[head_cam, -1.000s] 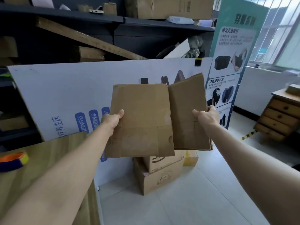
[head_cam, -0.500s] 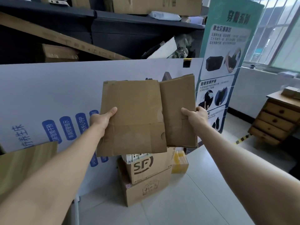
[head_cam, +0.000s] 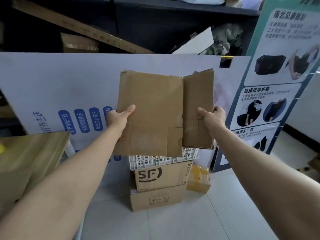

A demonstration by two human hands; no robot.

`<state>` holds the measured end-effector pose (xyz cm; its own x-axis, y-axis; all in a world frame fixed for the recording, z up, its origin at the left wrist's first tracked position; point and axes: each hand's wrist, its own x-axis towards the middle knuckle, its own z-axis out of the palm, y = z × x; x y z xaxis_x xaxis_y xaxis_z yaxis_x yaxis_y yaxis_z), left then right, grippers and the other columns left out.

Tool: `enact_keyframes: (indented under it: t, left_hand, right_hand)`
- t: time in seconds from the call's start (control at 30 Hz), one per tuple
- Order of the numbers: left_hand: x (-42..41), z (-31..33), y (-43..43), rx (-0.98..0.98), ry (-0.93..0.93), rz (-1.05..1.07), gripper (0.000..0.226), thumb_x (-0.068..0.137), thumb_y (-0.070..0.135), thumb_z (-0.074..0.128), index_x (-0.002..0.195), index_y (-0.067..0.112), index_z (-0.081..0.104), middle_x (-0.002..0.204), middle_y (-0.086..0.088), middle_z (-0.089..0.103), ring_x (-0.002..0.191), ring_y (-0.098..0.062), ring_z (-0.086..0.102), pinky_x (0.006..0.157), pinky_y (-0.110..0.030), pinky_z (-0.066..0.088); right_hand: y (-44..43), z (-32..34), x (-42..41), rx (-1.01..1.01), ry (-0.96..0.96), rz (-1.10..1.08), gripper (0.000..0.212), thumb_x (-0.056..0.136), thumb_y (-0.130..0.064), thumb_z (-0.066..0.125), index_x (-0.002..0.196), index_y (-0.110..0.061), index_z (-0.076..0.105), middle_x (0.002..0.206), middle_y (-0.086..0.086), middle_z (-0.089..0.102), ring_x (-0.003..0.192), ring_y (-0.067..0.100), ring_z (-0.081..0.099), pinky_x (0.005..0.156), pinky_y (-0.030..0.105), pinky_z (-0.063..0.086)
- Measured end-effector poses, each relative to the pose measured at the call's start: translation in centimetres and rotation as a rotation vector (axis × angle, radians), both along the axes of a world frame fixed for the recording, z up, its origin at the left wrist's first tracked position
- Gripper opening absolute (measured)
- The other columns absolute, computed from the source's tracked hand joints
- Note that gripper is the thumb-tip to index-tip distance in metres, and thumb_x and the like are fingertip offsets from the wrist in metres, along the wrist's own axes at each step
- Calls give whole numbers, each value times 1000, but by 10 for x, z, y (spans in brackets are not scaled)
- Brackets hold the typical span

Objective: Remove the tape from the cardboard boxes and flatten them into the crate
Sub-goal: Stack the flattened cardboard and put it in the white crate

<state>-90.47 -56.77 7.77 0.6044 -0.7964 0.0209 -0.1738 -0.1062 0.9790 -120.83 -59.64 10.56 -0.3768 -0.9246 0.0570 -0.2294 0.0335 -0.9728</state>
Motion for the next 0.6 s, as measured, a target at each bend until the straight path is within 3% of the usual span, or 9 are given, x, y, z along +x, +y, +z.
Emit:
enact_keyframes:
  t: [0.13,0.27,0.47,0.6]
  left_hand:
    - [3,-4,-28,-25,11,42,80,60,64,74,111,4,60,98,-2,63,95,-23,59,76,-30,47]
    - [10,-4,-57,-36,2,113,65,60,65,74,88,9,58,80,1,61,80,-22,59,58,-24,41]
    - [15,0,-89,-86,-76,189,62,63,65,73,89,10,62,83,1,63,75,-20,58,58,-27,44]
    - [7,3,-101,-135,-212,254,55,66,66,70,84,16,56,79,6,57,70,-15,53,49,-18,33]
  right_hand:
    - [-36,1,-9,-22,-2,13,39,76,-34,76,102,-15,54,96,2,64,89,25,65,83,42,55]
    - [-70,7,-13,-60,26,7,39,76,-35,75,102,-16,53,99,2,64,90,24,64,86,45,53]
    - [-118,20,-23,-162,96,-11,35,77,-35,74,96,-17,52,87,-5,59,79,14,59,80,38,52]
    - [-146,27,-28,-211,128,-19,40,79,-37,69,105,-13,51,98,3,60,86,20,57,74,32,46]
